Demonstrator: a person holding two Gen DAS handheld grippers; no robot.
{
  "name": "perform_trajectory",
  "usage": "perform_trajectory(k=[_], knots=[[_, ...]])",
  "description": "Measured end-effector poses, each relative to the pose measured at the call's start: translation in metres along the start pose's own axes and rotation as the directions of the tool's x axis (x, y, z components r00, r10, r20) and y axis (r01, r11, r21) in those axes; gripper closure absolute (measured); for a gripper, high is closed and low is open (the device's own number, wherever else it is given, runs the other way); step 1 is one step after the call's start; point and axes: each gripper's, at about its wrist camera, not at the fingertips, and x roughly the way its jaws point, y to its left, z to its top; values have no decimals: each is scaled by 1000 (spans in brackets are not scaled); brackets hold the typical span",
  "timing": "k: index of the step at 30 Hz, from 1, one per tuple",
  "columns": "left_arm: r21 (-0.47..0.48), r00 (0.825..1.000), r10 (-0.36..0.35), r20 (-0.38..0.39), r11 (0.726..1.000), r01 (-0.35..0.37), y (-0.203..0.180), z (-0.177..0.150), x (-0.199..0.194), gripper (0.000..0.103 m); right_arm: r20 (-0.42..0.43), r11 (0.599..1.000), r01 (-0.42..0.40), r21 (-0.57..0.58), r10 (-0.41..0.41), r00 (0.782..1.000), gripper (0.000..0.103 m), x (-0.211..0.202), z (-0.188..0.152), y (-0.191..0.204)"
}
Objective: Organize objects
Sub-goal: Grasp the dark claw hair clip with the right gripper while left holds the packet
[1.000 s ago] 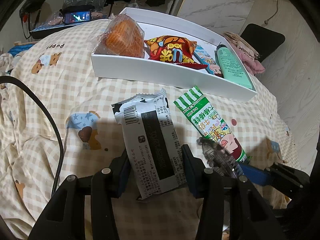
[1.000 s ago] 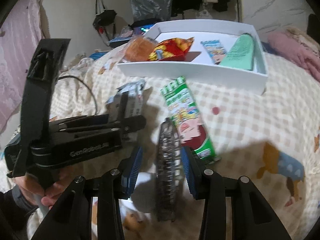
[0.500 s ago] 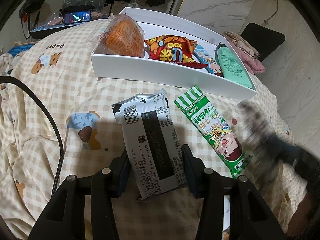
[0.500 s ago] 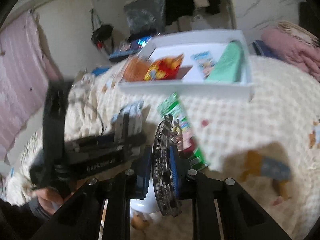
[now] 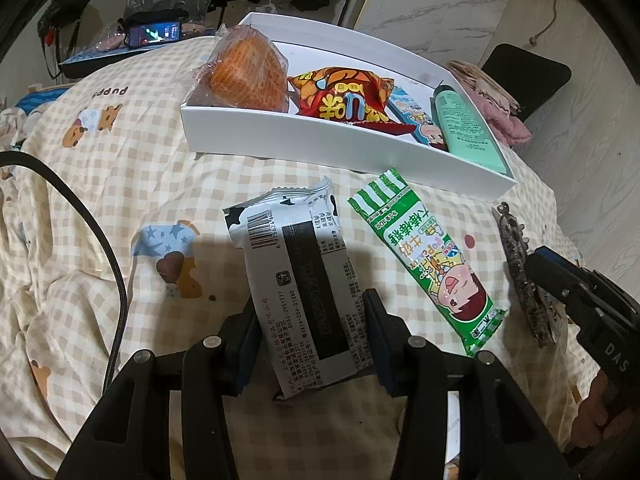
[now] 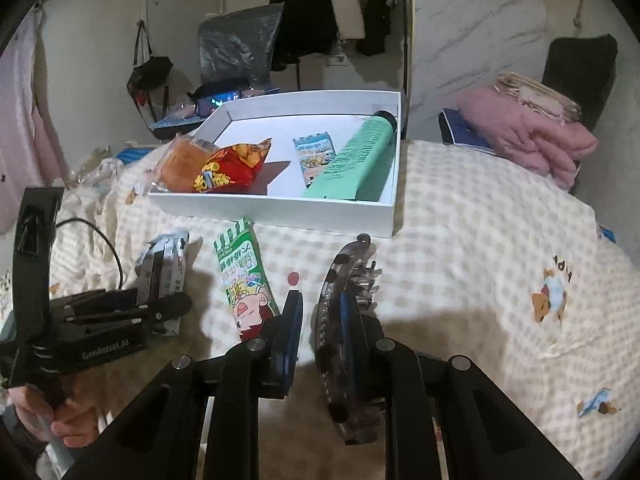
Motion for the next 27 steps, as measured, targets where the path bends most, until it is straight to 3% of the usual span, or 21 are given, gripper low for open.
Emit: perform_trajectory(k=[2,4,5,6,8,11,13,21,24,27], knots=[[-1,1000,0,0,1000,0,-1,1,0,52,-7,1000,-8,-2,8,1000,81,-1,0,2],[-2,1000,1,-2,1000,-1,-1,0,1,51,-3,1000,-8,-5,8,1000,58,-1,1,4],[-4,1000,0,-2,1000,0,0,0,1,52,5,1000,5,-11,-5,1000,37,-1,1,5],[-5,1000,-1,-2,1000,1,0,0,0,52,12,1000,18,-19,-18,1000,36,-2,2,6],[-7,1000,-2,-1,1000,2,1,0,0,52,-5,999,34,-29,-34,999,38,0,2,6],[-4,1000,1,-2,1000,-1,0,0,0,52,-49,1000,23,-14,-24,999,62,9,0,3],[-3,1000,2,-2,1000,-2,1,-1,0,52,-67,997,67,-44,-70,995,74,15,-3,4],[6,1000,11,-10,1000,-11,-1,-1,0,52,-59,997,66,-28,-68,996,79,14,-2,1],[23,999,16,-35,1000,-15,-3,-3,3,43,-51,997,73,-20,-74,996,79,11,-1,1],[71,997,58,-43,996,-55,-11,-6,6,42,-50,998,70,-6,-70,996,79,10,0,-1]])
